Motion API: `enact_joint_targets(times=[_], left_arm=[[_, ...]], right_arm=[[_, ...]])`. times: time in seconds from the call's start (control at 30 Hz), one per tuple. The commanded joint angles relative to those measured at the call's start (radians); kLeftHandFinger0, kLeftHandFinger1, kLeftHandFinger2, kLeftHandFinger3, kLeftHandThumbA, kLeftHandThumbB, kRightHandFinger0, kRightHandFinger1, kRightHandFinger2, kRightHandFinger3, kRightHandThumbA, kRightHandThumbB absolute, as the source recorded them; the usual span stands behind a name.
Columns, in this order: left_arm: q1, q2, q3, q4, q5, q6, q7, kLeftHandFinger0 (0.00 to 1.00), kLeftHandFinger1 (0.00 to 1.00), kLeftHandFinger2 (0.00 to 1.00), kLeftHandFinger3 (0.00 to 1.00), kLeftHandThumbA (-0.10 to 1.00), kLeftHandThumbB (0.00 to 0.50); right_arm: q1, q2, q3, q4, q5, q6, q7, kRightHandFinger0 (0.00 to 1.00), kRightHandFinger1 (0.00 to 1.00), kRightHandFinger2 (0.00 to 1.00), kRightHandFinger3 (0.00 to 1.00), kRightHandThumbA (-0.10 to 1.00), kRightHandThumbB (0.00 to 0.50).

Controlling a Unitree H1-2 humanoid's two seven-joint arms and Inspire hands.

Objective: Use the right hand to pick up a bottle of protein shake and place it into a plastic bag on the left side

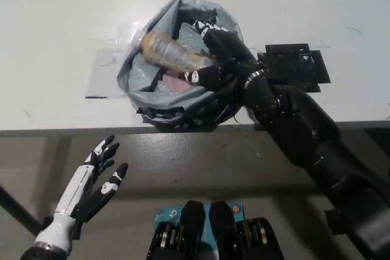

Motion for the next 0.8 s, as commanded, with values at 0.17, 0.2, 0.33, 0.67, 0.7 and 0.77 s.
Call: enact_joint_targets(times=[0.17, 0.2, 0.33, 0.67, 0.7, 0.77], left_arm=[[-0.022, 0.022, 0.003, -0.014, 0.007, -0.021, -0.009, 1.00, 1.00, 1.00, 1.00, 0.73, 0.141], [-0.023, 0.023, 0.003, -0.014, 0.004, -0.019, -0.012, 1.00, 1.00, 1.00, 1.00, 0.73, 0.141], [-0.027, 0.019, 0.006, -0.018, -0.005, -0.004, -0.013, 1.00, 1.00, 1.00, 1.00, 0.72, 0.144], [-0.054, 0.020, 0.018, -0.009, -0.005, -0.013, -0.002, 1.00, 1.00, 1.00, 1.00, 0.75, 0.126], [-0.058, 0.022, 0.020, -0.007, -0.002, -0.014, 0.000, 1.00, 1.00, 1.00, 1.00, 0.76, 0.129], [-0.081, 0.029, 0.027, -0.005, -0.007, -0.007, -0.001, 1.00, 1.00, 1.00, 1.00, 0.78, 0.133]], right_arm=[[-0.041, -0.033, -0.032, -0.143, 0.026, -0.008, 0.098, 1.00, 1.00, 1.00, 1.00, 1.00, 0.414], [-0.039, -0.038, -0.048, -0.190, 0.045, 0.005, 0.119, 1.00, 1.00, 1.00, 1.00, 1.00, 0.413], [-0.035, -0.058, -0.102, -0.352, 0.089, 0.046, 0.169, 1.00, 1.00, 1.00, 1.00, 1.00, 0.430], [-0.043, -0.095, -0.356, -1.006, 0.330, 0.153, 0.182, 1.00, 1.00, 1.00, 1.00, 1.00, 0.400], [-0.013, -0.115, -0.380, -1.096, 0.356, 0.162, 0.181, 1.00, 1.00, 1.00, 1.00, 1.00, 0.385], [0.049, -0.136, -0.427, -1.255, 0.392, 0.205, 0.168, 1.00, 1.00, 1.00, 1.00, 1.00, 0.364]])
